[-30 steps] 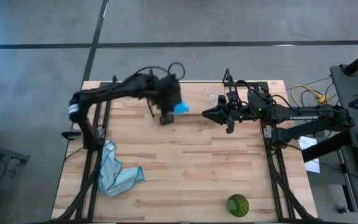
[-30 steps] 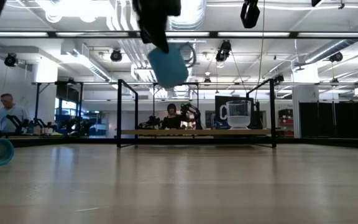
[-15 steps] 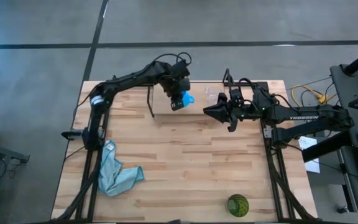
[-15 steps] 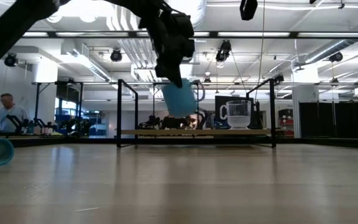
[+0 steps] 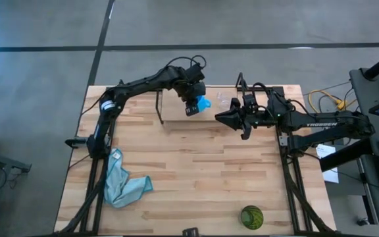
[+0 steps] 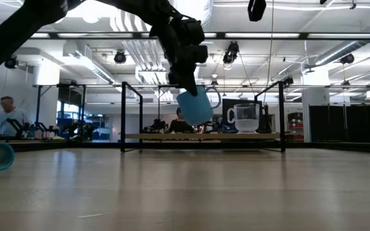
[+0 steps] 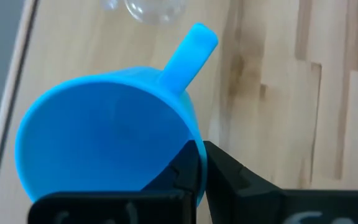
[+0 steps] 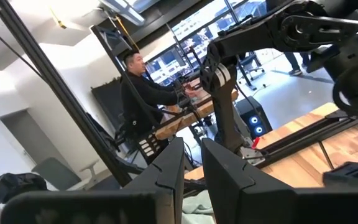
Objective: Stack small to large cups/mugs on shelf
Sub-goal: Put the blue mug on the shelf
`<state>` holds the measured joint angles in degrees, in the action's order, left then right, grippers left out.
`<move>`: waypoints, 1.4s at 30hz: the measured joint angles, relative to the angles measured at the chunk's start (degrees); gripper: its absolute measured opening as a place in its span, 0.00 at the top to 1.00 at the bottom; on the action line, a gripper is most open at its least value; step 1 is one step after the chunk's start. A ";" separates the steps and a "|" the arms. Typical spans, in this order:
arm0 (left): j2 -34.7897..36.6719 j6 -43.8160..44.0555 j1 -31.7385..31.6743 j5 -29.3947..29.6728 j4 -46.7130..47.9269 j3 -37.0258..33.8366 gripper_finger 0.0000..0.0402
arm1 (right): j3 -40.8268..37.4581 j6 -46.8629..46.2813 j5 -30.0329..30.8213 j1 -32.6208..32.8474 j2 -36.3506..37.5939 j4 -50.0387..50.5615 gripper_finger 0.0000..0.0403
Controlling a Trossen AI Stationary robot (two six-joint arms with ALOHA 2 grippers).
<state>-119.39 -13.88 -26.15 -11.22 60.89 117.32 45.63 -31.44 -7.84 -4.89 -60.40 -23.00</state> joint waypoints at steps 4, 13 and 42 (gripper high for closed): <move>-0.41 0.09 -0.04 -0.04 -2.98 -0.09 1.00 | 0.00 0.00 0.00 0.00 0.00 -0.01 0.87; -0.48 0.49 -0.39 -0.26 -3.01 -0.92 1.00 | 0.00 0.00 0.00 0.00 0.00 -0.02 0.87; -0.48 1.39 -0.48 -0.31 -7.01 -4.26 0.84 | 0.00 0.00 0.00 0.00 0.00 -0.02 0.87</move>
<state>-119.87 -12.49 -26.63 -11.53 53.88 113.06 45.63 -31.44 -7.84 -4.89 -60.40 -23.03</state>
